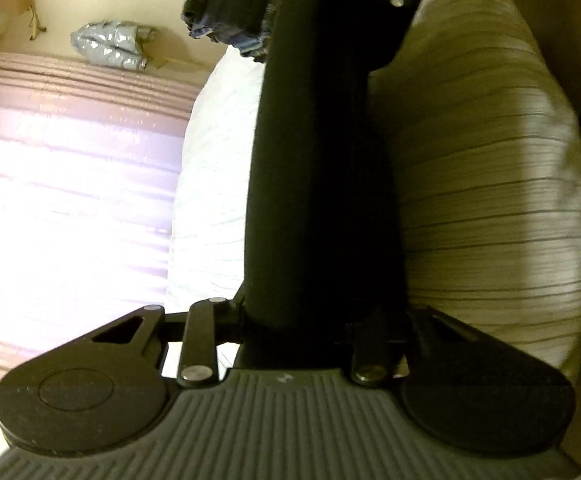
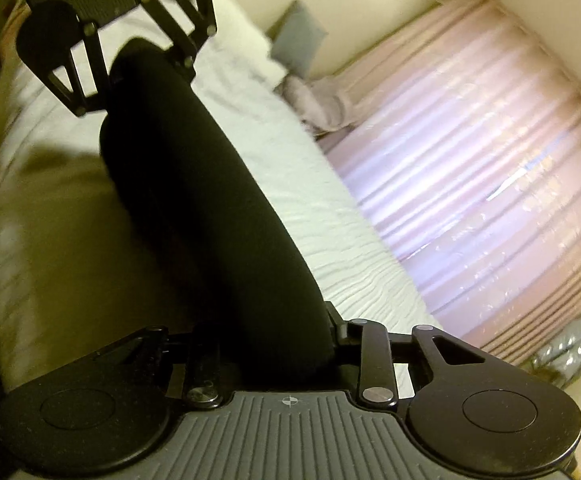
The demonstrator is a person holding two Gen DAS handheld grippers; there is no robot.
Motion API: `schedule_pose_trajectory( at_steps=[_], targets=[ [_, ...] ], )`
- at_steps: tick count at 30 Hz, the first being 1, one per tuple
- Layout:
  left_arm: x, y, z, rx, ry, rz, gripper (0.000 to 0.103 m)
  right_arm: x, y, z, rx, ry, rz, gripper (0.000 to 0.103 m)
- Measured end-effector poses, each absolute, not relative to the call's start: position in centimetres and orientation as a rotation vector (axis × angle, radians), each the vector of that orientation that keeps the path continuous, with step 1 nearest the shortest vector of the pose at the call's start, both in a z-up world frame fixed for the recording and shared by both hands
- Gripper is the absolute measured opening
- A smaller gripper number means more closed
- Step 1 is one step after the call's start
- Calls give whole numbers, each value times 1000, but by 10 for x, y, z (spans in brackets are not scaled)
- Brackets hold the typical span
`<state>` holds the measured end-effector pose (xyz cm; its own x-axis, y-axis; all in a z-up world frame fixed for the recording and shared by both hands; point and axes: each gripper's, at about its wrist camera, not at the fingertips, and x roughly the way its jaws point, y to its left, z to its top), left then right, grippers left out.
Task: Fold clothes
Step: 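Lift the folded sweatshirt with both grippers and carry it toward the clothes stack, then lower the sweatshirt onto the striped garment atop the stack with both grippers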
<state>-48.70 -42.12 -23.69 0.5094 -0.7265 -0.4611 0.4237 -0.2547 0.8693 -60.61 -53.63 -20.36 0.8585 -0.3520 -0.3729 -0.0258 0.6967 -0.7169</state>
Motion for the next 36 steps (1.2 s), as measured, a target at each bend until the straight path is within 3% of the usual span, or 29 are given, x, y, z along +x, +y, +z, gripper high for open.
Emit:
schedule_pose_trajectory(
  at_steps=[8,17,25,36],
  targets=[
    [-471,-448,-165,1503,-108,-1260,28,-560,-563,-130,-714,706,-98,29],
    [-515,-483,-47,1492,37,-1429,27,-602,-591,-7,-558,894,-35,29],
    [-541,-547,12,1458,-142,-1508,27,-652,-635,62,-511,912,-175,29],
    [-534,-703,103,1320,-598,-1659,28,-682,-708,165,-572,893,-577,29]
  ],
)
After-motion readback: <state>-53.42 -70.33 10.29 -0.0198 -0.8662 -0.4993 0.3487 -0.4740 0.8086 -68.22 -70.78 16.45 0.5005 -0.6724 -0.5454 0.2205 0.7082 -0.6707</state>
